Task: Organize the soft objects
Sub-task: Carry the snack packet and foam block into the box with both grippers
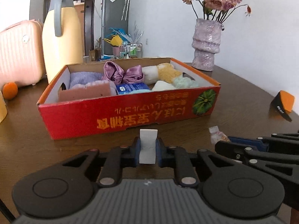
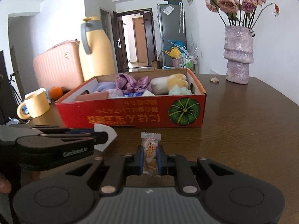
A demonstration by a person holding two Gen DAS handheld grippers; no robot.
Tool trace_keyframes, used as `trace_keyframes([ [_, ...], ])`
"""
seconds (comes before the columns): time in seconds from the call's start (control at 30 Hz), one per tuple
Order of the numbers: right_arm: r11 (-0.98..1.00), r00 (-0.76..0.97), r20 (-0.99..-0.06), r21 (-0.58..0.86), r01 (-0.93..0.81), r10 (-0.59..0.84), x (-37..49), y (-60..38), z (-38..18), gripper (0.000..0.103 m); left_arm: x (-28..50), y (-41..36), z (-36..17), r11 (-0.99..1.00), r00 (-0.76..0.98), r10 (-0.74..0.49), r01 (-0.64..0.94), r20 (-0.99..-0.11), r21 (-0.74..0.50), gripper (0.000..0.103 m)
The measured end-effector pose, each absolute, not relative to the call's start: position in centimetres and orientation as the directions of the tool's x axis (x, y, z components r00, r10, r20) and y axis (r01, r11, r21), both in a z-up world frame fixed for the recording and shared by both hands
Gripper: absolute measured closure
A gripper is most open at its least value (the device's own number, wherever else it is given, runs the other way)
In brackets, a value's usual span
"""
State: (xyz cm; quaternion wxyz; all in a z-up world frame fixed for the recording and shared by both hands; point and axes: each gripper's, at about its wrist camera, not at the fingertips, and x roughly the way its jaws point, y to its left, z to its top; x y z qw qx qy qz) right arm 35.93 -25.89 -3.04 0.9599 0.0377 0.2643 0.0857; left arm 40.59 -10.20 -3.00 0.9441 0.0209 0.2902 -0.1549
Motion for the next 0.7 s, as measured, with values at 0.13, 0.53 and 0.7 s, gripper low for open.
trace_keyframes([
  [0.13,0.977,0.834,-0.509,0.125,-0.173,0.213,32.7,-25.3,-2.5,0.089,36.5,-9.4,-2.7,0.949,0.763,-0.299,0.304,-0.573,-0.090,0.086],
  [0.53,0.953,0.786,-0.540,0.176,-0.246,0.302,22.3,-23.6,-2.9,0.089,23.4,-5.6,-1.9,0.963,0.792,-0.258,0.258,-0.553,-0.080,0.086],
  [0.7,0.952,0.802,-0.513,0.168,-0.254,0.305,20.6,-23.1,-2.0,0.089,21.5,-5.0,-0.9,0.963,0.813,-0.260,0.256,-0.522,-0.080,0.086],
])
